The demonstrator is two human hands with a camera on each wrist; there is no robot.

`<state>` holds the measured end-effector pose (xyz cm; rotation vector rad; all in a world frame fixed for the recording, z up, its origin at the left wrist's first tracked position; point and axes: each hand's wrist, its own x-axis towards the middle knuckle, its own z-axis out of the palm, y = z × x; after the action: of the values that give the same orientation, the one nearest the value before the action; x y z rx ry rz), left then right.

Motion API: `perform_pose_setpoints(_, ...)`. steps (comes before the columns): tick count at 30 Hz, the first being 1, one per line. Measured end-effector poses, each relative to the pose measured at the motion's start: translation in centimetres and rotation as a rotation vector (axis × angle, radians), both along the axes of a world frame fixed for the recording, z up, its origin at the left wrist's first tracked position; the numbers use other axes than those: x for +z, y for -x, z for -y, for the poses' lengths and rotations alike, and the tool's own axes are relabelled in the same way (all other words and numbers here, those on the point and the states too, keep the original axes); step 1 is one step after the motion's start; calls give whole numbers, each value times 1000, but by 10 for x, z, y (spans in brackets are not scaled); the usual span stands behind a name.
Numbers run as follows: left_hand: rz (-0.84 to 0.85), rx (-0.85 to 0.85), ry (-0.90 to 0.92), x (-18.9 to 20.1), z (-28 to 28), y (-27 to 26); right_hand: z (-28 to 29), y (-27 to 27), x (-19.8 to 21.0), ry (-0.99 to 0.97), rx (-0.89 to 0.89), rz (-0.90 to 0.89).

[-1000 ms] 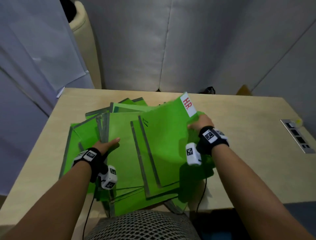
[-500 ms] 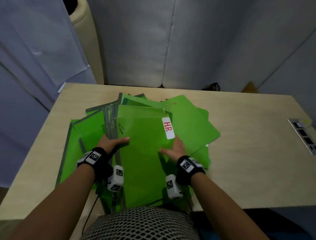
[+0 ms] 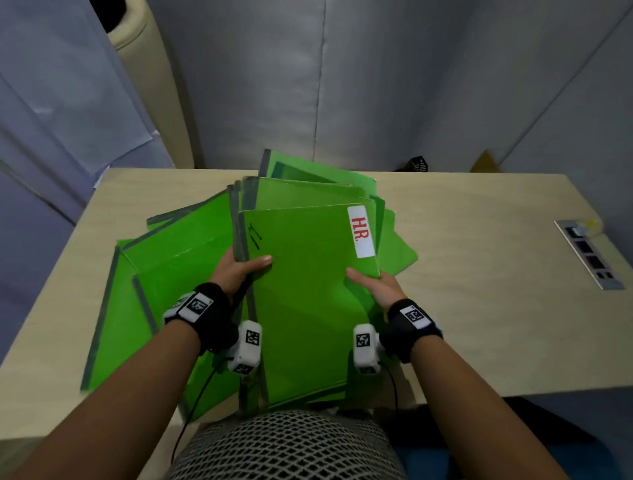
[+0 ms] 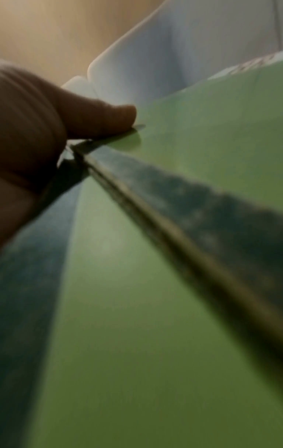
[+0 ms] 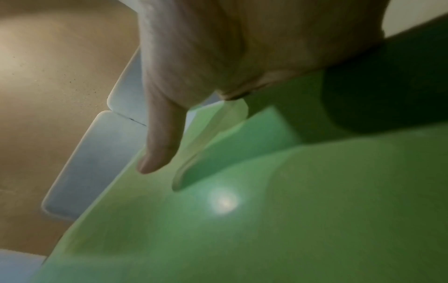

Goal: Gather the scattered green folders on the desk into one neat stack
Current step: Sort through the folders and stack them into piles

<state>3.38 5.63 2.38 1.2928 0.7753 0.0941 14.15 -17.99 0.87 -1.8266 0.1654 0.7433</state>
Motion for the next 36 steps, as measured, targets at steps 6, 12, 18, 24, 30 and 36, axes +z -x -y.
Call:
perform_pose_setpoints(6, -179, -87, -51, -3, 64, -54, 66, -26, 9, 40, -184, -45)
perform_pose_setpoints(12, -421, -288, -267, -25, 92, -81, 124, -61, -10, 123, -264, -81)
perform_pose_setpoints(18, -512, -3, -170, -41, 82, -97, 153, -86, -8, 195, -283, -64)
perform_pose_setpoints(24, -510, 115, -13, -52, 79, -114, 148, -102, -21, 175, -272, -93)
perform_pose_setpoints(30, -563, 9, -120, -49, 96, -138, 158, -112, -39, 178, -325, -126)
perform_pose_setpoints(36, -576, -132, -305, -58, 102, -141, 170, -108, -41, 160, -386, -129)
